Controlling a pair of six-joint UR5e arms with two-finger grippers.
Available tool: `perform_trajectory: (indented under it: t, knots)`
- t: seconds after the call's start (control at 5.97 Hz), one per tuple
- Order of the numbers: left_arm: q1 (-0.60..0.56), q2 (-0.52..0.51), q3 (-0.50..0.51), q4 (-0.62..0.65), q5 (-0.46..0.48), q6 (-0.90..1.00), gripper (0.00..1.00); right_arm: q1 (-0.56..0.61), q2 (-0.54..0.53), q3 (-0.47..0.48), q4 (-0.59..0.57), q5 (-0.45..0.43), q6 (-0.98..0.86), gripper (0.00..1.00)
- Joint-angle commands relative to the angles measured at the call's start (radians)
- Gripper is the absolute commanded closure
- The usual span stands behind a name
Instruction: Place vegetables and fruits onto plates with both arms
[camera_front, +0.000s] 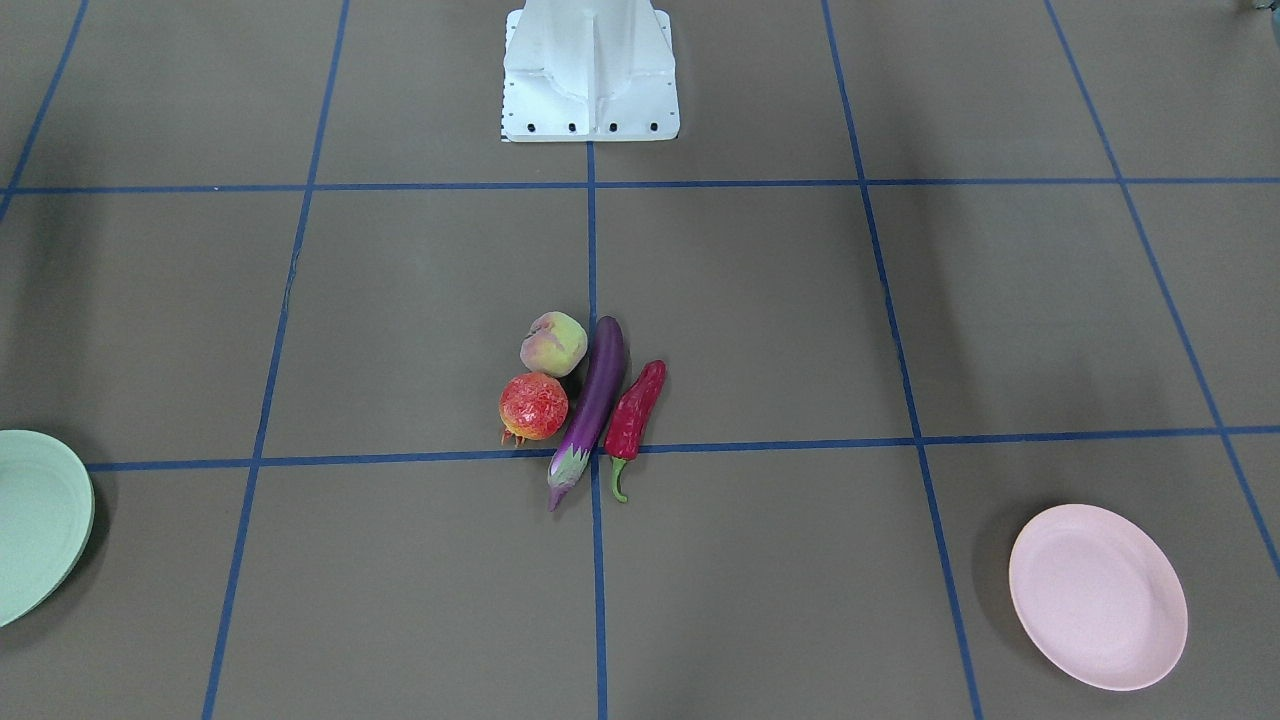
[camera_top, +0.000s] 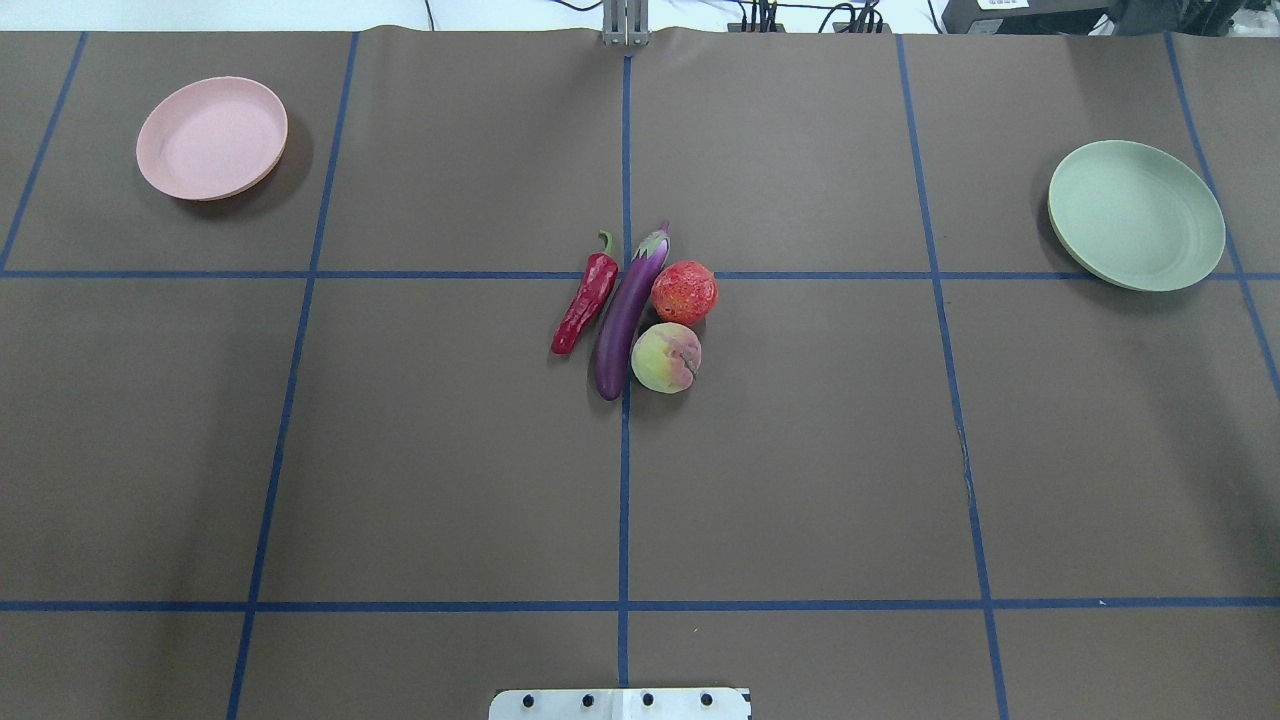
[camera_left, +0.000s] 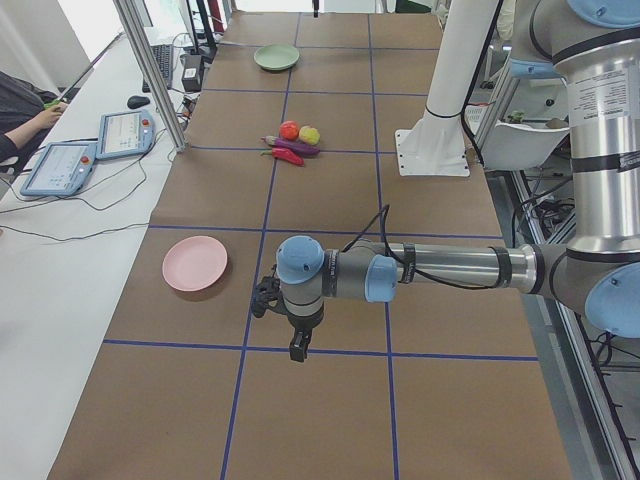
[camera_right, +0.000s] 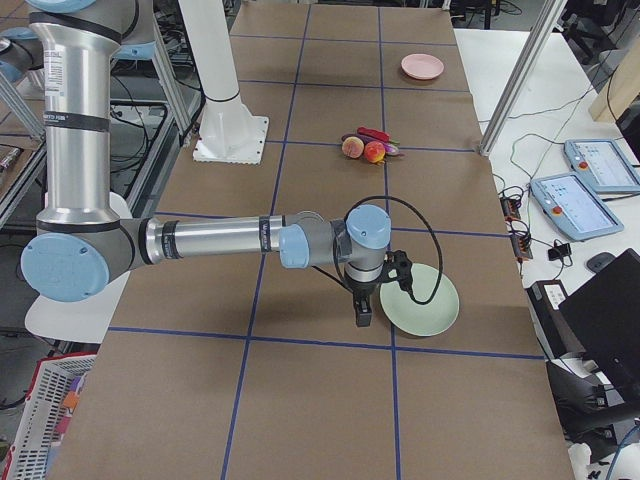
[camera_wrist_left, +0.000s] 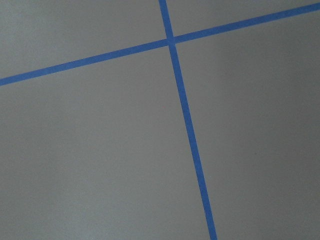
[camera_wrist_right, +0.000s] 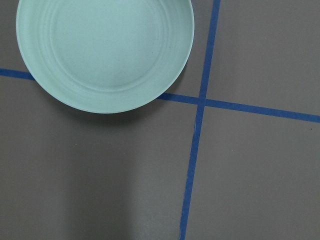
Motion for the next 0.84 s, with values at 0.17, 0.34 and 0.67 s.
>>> perform_trajectory:
  t: [0.17, 0.34, 0.67]
  knots:
    - [0.000, -0.006, -0.003, 0.000, 0.008, 0.009, 0.00, -0.011, 0.000, 0.001, 0.002, -0.001, 0.002, 0.00]
    - [0.002, -0.009, 0.005, 0.000, 0.012, 0.006, 0.00, -0.014, 0.035, 0.009, 0.002, 0.001, 0.005, 0.00]
    - [0.002, -0.047, 0.008, -0.046, 0.011, -0.002, 0.00, -0.056, 0.149, 0.009, 0.018, 0.001, 0.032, 0.00]
